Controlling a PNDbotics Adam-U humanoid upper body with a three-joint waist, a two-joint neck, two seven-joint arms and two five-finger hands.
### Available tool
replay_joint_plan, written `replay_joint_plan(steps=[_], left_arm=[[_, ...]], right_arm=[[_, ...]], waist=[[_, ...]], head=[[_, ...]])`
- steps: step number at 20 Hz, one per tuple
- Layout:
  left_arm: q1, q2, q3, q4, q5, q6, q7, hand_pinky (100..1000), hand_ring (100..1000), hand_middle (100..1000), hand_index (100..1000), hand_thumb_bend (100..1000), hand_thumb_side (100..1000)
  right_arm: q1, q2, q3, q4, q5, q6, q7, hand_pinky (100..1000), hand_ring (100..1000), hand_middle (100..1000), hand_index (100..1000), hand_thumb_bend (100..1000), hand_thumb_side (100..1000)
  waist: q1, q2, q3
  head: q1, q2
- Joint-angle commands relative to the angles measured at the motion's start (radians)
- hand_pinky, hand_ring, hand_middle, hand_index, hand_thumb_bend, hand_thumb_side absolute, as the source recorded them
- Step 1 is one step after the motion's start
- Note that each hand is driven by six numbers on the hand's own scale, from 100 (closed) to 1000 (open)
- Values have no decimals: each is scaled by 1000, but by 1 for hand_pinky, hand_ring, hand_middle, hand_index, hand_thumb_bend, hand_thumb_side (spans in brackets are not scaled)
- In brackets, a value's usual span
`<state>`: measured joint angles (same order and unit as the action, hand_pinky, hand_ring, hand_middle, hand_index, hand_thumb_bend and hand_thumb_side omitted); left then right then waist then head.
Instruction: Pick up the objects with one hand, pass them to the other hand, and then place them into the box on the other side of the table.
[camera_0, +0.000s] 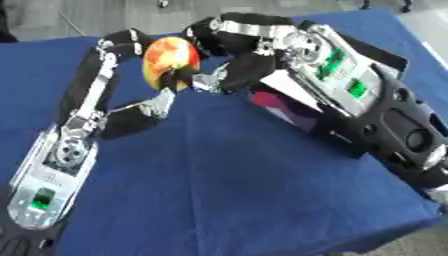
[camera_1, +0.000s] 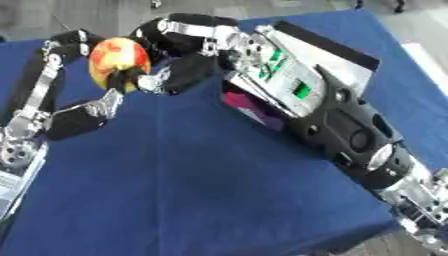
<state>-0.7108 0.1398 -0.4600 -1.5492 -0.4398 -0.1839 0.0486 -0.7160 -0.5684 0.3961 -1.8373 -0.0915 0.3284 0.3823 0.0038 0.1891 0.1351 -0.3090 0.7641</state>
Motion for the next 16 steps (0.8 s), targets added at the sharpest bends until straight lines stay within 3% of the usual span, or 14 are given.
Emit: replay_joint_plan(steps=[1,3,8,9,11,12,14,16], left_arm=[[-26,-4,2,-24,6,-3,8,782,635,604,576,100,333],[-27,-4,2,-23,5,-2,11,781,634,603,578,100,298],[-27,-6,1,-22,12,-2,16,780,632,600,573,100,274],[-26,-5,0,-21,12,-1,16,782,633,602,584,100,200],[-25,-3,-1,-18,14,-2,13,786,638,611,611,100,182],[-23,-1,-1,-16,12,-3,11,789,643,621,637,140,247],[-20,1,2,-10,8,-5,12,802,667,652,700,328,398],[-17,3,6,-2,-2,1,18,811,684,675,738,400,509]], right_arm=[[-9,-15,-5,-15,-5,1,-26,873,731,637,598,100,245],[-7,-15,-5,-15,-17,0,-36,872,730,630,592,100,280],[-5,-17,-4,-21,-33,-3,-37,870,726,622,585,100,270],[-4,-17,-3,-24,-35,-5,-35,868,725,621,580,100,213],[0,-18,-4,-28,-50,-10,-24,865,718,618,578,100,202],[1,-19,-6,-29,-58,-10,-20,864,717,618,579,100,202],[2,-21,-10,-32,-67,-10,-19,865,720,617,578,100,193],[4,-24,-15,-32,-65,-6,-27,866,732,605,548,100,206]], waist=[[-7,-5,-3],[-7,-4,-4],[-8,-3,-6],[-9,-3,-6],[-9,-4,-6],[-9,-4,-6],[-9,-4,-5],[-9,-4,-5]], head=[[-7,4],[-6,3],[-4,1],[-5,3],[-9,5],[-10,6],[-10,6],[-7,6]])
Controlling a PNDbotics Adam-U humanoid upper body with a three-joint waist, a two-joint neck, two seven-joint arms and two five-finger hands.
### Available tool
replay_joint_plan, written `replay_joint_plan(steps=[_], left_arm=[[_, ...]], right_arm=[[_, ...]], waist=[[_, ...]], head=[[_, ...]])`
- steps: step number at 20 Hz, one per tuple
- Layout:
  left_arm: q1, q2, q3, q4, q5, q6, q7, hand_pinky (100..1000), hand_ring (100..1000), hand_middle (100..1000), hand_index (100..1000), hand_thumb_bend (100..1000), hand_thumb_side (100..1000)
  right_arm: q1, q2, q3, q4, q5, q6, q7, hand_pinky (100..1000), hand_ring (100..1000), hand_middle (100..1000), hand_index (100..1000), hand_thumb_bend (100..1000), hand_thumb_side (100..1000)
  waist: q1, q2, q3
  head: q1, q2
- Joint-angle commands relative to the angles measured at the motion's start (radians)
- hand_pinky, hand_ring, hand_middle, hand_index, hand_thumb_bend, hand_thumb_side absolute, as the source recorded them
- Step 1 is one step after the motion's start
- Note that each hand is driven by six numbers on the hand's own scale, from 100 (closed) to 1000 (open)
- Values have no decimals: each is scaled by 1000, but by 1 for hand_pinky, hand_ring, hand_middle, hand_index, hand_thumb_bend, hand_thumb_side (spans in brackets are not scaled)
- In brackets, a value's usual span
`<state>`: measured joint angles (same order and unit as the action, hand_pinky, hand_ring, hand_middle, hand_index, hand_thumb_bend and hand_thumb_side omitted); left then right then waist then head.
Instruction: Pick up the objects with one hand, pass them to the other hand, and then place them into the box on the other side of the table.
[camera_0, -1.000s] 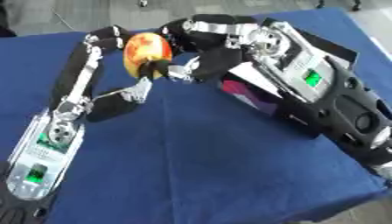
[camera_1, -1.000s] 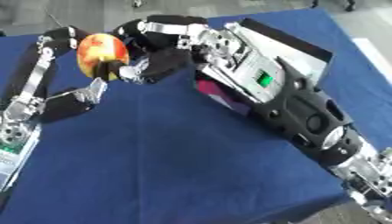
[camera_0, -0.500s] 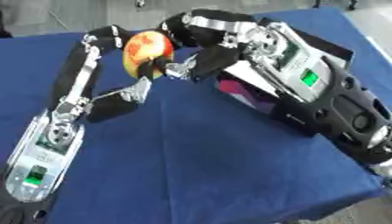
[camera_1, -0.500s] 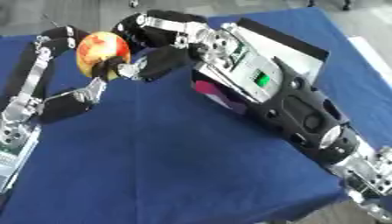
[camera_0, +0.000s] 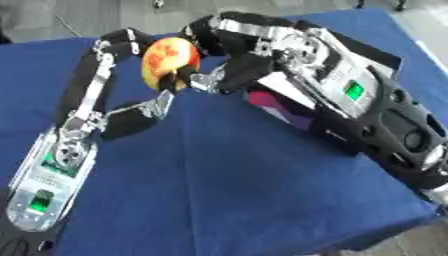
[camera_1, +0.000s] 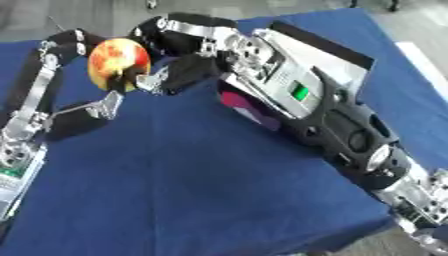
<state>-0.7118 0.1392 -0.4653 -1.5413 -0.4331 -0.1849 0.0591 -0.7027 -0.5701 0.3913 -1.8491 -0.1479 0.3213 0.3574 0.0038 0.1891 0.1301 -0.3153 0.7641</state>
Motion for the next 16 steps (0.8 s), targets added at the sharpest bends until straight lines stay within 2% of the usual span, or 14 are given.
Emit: replay_joint_plan(steps=[1,7,16], left_arm=[[-15,3,13,-5,-14,8,13,814,693,687,753,417,544],[-8,3,14,12,-43,41,31,823,713,700,773,422,651],[3,9,25,23,-86,86,25,826,725,715,790,454,713]], right_arm=[[-9,-22,-13,-17,-7,7,-9,865,730,603,544,100,201],[-6,-22,-23,-13,-22,25,-32,863,725,596,533,100,170],[4,-32,-41,-12,-45,39,-63,863,725,598,534,100,172]], waist=[[-9,-4,0],[-8,-6,-3],[-6,-8,-12]], head=[[2,6],[9,6],[12,6]])
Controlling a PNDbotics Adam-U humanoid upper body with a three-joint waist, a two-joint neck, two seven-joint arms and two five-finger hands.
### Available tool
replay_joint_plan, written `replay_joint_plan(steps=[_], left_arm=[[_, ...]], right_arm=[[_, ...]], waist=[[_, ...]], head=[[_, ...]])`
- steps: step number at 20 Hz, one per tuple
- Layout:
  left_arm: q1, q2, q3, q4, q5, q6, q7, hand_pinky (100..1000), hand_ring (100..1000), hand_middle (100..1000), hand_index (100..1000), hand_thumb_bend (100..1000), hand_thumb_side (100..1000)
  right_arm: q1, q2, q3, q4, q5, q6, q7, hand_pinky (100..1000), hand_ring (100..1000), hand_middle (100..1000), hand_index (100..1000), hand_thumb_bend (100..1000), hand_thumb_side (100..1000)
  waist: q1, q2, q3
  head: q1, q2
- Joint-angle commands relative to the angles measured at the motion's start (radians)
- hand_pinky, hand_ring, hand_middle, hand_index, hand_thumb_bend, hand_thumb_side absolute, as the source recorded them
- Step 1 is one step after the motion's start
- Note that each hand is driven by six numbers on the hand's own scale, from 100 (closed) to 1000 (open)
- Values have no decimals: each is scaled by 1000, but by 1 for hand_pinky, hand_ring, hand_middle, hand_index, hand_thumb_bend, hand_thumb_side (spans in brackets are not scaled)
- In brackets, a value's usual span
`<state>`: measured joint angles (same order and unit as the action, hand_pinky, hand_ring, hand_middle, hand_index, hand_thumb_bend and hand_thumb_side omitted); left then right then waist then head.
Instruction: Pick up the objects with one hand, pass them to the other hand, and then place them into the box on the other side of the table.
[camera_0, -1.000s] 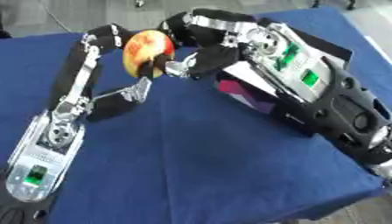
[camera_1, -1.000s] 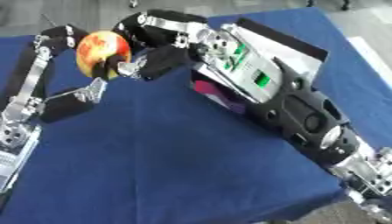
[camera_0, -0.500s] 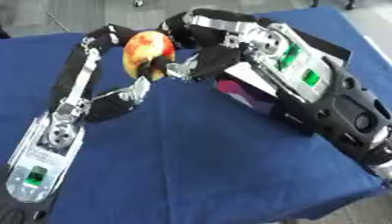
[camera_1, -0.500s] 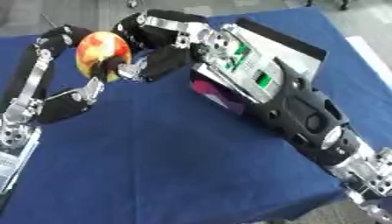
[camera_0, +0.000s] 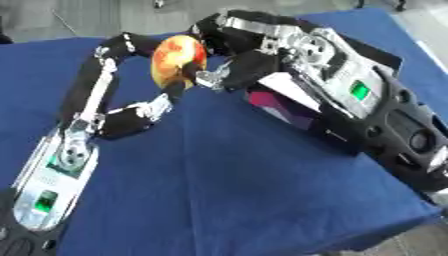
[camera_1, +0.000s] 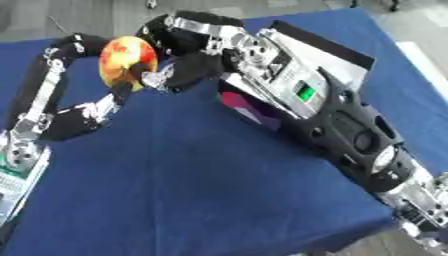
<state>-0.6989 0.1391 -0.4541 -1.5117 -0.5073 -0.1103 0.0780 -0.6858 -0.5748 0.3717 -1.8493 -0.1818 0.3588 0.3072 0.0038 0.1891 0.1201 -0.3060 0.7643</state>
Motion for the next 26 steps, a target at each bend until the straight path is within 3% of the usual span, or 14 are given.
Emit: replay_joint_plan(steps=[1,10,17,19,20,22,26], left_arm=[[-8,11,15,-6,-13,15,10,826,725,714,789,451,713],[35,53,51,2,-6,45,51,822,713,699,786,369,699],[66,95,81,-14,9,66,79,822,706,691,782,298,679],[74,110,87,-20,8,74,82,822,704,689,776,249,649],[79,117,91,-23,8,81,83,822,702,687,772,205,636],[87,129,94,-30,17,97,84,823,702,687,770,176,616],[94,147,100,-51,29,115,81,826,702,688,767,165,603]], right_arm=[[-11,-29,-25,-12,-14,3,-16,863,725,599,535,100,174],[26,-81,-90,-20,-52,1,-79,865,727,612,556,100,231],[132,-167,-172,-59,-89,-17,-164,866,729,618,564,100,257],[163,-181,-199,-56,-94,-20,-190,865,727,621,566,100,312],[180,-189,-213,-53,-95,-22,-205,865,727,620,566,100,267],[209,-204,-233,-42,-92,-28,-229,864,726,621,567,100,259],[257,-228,-270,-3,-72,-46,-276,864,726,621,568,100,251]], waist=[[-6,-9,-4],[-2,-20,-29],[6,-21,-44],[10,-21,-48],[11,-21,-50],[12,-20,-53],[15,-21,-58]], head=[[3,6],[28,6],[34,1],[25,-3],[19,-4],[7,-4],[-14,-7]])
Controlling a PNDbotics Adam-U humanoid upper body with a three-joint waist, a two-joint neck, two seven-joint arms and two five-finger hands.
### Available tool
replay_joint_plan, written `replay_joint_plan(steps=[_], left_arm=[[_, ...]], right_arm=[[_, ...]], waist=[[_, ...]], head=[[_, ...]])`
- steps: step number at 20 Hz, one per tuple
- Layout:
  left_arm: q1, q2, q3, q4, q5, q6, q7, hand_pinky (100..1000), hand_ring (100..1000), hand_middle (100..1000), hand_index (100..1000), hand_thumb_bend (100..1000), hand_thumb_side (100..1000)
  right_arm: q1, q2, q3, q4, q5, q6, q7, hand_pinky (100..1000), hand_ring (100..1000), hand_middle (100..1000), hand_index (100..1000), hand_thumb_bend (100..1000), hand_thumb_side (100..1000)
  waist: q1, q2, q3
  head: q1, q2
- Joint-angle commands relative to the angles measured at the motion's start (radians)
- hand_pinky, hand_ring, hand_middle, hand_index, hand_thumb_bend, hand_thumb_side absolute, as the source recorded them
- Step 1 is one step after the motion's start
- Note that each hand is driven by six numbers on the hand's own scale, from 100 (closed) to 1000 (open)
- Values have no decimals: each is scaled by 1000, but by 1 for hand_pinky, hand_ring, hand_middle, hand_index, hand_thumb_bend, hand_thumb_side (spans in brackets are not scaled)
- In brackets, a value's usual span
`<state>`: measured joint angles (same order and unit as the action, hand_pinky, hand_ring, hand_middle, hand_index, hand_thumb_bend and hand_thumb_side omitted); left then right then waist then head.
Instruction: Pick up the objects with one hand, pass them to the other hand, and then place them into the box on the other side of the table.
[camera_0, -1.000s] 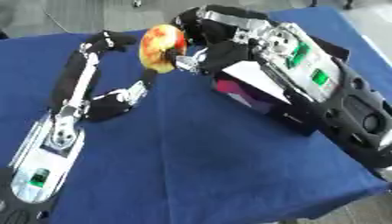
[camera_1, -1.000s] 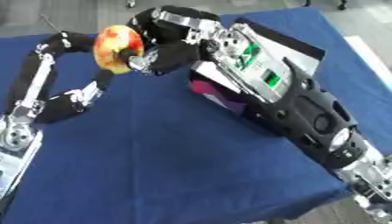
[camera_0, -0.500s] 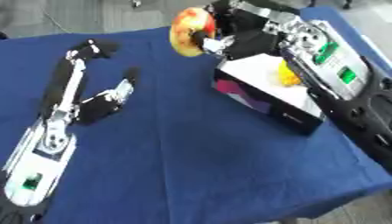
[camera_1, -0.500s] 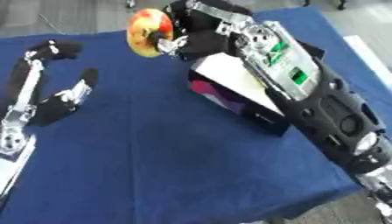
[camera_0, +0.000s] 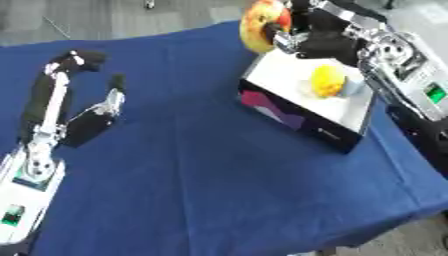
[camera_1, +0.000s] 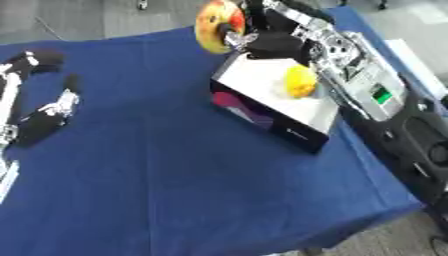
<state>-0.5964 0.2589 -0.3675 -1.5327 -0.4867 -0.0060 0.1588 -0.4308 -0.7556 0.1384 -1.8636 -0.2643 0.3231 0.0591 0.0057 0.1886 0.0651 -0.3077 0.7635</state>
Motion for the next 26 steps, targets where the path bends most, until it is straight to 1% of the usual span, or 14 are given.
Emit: replay_joint_plan(steps=[1,5,8,14,16,22,23,26], left_arm=[[-7,31,15,-34,10,13,1,826,702,688,767,164,602],[2,42,24,-42,16,23,8,827,708,693,780,139,575],[15,46,25,-44,29,30,31,830,711,695,783,132,583],[25,53,31,-46,46,27,52,830,709,692,776,127,579],[27,54,33,-49,51,27,58,830,708,691,775,126,576],[37,49,40,-49,62,26,78,830,707,690,768,120,585],[38,48,40,-48,63,25,80,830,708,691,768,120,585],[37,48,41,-47,63,24,83,830,708,691,769,123,582]], right_arm=[[12,-53,-46,23,16,-14,-37,864,726,621,568,100,251],[56,-76,-79,66,34,-31,-62,862,726,624,571,100,238],[85,-81,-92,116,61,-43,-92,861,725,624,571,100,230],[103,-72,-109,202,100,-70,-128,861,726,628,573,100,236],[108,-78,-111,221,108,-73,-122,861,729,650,591,100,240],[121,-94,-130,278,113,-84,-85,863,736,670,607,100,243],[122,-96,-133,284,116,-89,-78,865,743,684,619,100,239],[125,-101,-137,297,126,-108,-46,879,803,807,722,100,215]], waist=[[14,-20,-3],[16,-20,-6],[17,-20,-8],[21,-19,-9],[21,-20,-8],[20,-19,-7],[20,-19,-7],[20,-19,-7]], head=[[-16,-6],[-34,-7],[-39,-10],[-47,-11],[-51,-9],[-56,-9],[-55,-9],[-54,-9]])
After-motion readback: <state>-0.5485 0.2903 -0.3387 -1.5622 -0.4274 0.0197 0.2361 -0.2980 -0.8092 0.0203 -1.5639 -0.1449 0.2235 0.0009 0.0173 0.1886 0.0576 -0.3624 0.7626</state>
